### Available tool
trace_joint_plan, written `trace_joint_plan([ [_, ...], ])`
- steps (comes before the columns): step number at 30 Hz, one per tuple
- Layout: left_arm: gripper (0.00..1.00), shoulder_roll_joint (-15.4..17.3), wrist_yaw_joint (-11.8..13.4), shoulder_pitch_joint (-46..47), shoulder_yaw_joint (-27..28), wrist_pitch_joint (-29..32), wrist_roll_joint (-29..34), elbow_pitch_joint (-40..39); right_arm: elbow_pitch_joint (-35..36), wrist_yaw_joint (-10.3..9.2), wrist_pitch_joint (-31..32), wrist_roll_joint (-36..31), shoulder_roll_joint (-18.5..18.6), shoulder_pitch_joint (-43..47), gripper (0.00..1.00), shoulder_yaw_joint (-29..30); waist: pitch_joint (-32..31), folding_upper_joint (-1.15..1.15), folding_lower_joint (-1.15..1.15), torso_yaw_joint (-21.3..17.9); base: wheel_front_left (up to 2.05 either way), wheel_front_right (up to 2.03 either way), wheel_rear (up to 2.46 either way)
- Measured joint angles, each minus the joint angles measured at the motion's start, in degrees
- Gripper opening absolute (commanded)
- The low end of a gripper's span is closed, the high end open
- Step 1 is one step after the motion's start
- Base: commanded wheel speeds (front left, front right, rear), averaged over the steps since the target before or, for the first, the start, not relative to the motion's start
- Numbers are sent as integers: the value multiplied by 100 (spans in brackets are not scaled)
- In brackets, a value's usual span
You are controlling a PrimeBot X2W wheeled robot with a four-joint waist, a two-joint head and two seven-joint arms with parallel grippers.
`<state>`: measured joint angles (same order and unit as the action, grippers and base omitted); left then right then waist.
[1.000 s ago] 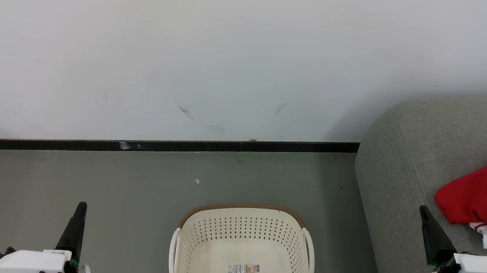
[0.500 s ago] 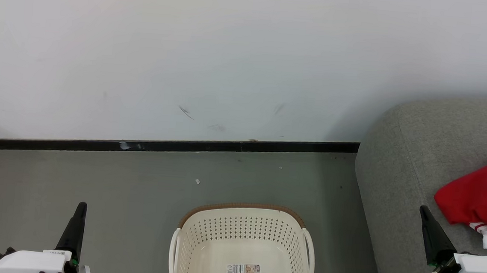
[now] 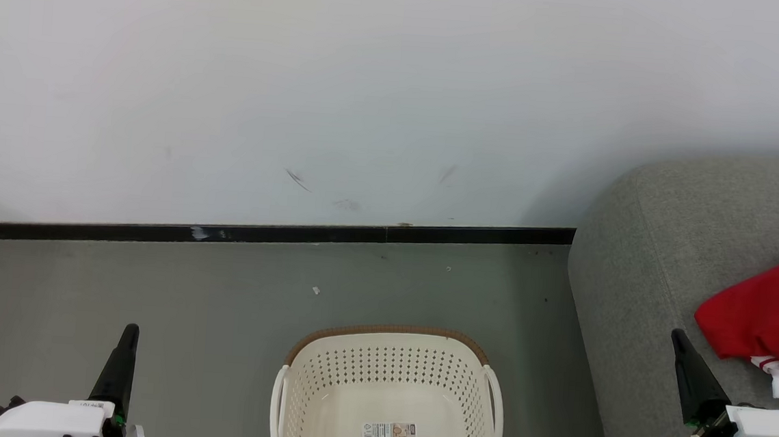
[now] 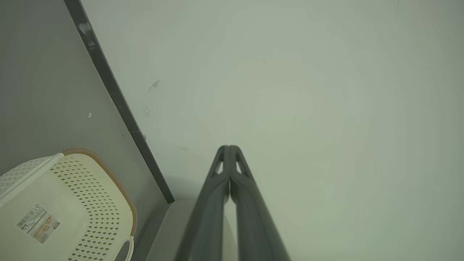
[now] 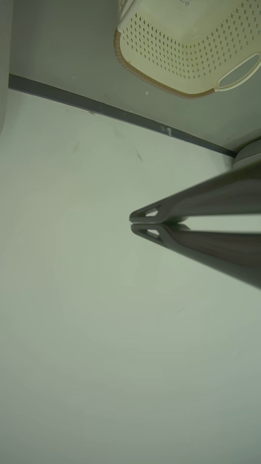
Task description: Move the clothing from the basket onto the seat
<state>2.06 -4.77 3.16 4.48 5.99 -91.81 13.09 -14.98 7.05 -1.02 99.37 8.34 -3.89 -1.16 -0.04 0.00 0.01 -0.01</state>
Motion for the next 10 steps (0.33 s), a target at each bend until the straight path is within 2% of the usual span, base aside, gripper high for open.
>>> trace_joint_plan([
  [10,0,0,0,1,0,0,0,4,0,0,0,0,1,0,0,-2,0,0,0,0,0,0,0],
])
